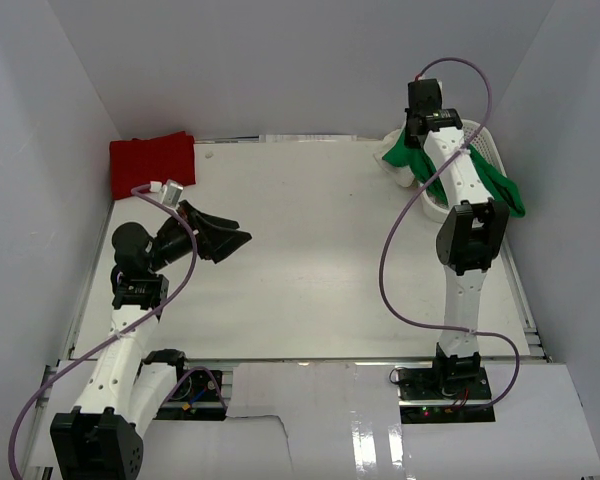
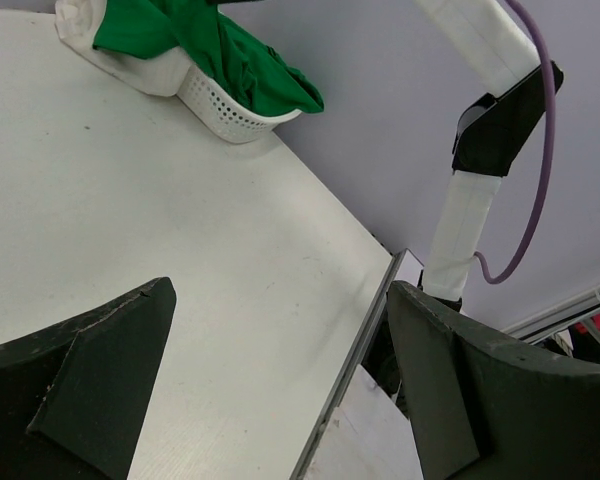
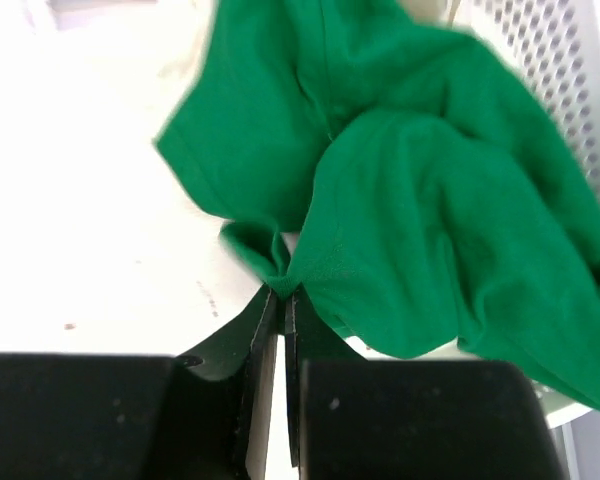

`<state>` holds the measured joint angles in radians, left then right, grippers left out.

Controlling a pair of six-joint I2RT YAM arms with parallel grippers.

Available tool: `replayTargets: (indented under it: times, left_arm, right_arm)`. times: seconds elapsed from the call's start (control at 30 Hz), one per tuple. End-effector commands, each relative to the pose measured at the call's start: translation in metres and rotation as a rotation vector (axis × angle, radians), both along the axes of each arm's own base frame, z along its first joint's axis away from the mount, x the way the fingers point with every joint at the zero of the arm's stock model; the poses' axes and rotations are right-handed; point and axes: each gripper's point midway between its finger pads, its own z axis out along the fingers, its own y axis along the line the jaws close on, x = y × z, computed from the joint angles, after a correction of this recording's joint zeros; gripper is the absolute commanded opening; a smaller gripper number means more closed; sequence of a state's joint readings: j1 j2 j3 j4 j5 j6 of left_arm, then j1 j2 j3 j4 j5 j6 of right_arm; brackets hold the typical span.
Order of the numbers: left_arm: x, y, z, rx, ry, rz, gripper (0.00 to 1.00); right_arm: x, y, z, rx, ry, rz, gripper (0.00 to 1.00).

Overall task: Fold and stack the t-shirts
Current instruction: Grab crumpled tshirt from bin with the right arm, then move the tshirt to the center of the board

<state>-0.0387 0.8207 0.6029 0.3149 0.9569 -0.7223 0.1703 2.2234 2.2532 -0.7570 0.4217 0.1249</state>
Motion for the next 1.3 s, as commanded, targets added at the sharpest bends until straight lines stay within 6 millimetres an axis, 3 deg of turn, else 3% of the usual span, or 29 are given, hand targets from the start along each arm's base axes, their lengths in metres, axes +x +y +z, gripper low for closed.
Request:
replayTargets:
  times: [0.0, 0.07, 0.1, 0.13, 0.2, 0.23, 0.4, 0.43, 0.53, 0.7, 0.83, 0.97, 1.07, 1.27]
  left_arm:
    - [-0.007, 0.0, 0.002, -0.002, -0.021, 0.0, 0.98]
    - [-0.008, 0.0, 0.002, -0.003, -0.023, 0.004, 0.98]
    - [-0.008, 0.0, 0.0, -0.003, -0.02, 0.004, 0.98]
    - [-0.008, 0.0, 0.0, -0.004, -0.018, 0.006, 0.98]
    - [-0.009, 0.0, 0.001, -0.004, -0.023, 0.003, 0.98]
    - [-0.01, 0.0, 0.0, -0.004, -0.021, 0.004, 0.98]
    - [-0.013, 0.0, -0.001, -0.008, -0.021, 0.005, 0.98]
    - [-0.013, 0.0, -0.001, -0.007, -0.021, 0.004, 0.98]
    - [-0.013, 0.001, -0.003, -0.009, -0.015, 0.008, 0.98]
    - [-0.013, 0.001, -0.007, -0.007, -0.01, 0.011, 0.98]
    - [-0.007, 0.003, -0.011, -0.007, 0.001, 0.036, 0.98]
    - [0.001, 0.006, -0.016, -0.012, 0.021, 0.08, 0.98]
    - [0.01, 0.01, -0.018, -0.014, 0.035, 0.128, 0.98]
    - [0.024, 0.015, -0.037, 0.013, 0.102, 0.172, 0.98]
  right_arm:
    - [0.002, 0.012, 0.117, 0.07, -0.27, 0.082, 0.08]
    - [-0.01, 0.02, 0.148, 0.101, -0.332, 0.13, 0.08]
    - [-0.014, 0.023, 0.146, 0.107, -0.326, 0.152, 0.08]
    - [-0.023, 0.03, 0.174, 0.13, -0.397, 0.195, 0.08]
    - [-0.032, 0.037, 0.183, 0.145, -0.425, 0.23, 0.08]
    - [-0.042, 0.043, 0.208, 0.159, -0.485, 0.274, 0.08]
    - [-0.074, 0.067, 0.28, 0.212, -0.64, 0.422, 0.08]
    - [-0.089, 0.078, 0.306, 0.247, -0.699, 0.498, 0.08]
    - [-0.124, 0.101, 0.35, 0.334, -0.793, 0.649, 0.08]
    - [-0.193, 0.133, 0.409, 0.488, -0.902, 0.898, 0.08]
    - [-0.242, 0.15, 0.434, 0.64, -0.938, 1.05, 0.08]
    - [-0.276, 0.178, 0.424, 0.817, -0.85, 1.208, 0.08]
    - [-0.303, 0.198, 0.423, 0.85, -0.795, 1.292, 0.08]
    - [-0.353, 0.213, 0.434, 0.902, -0.765, 1.39, 0.08]
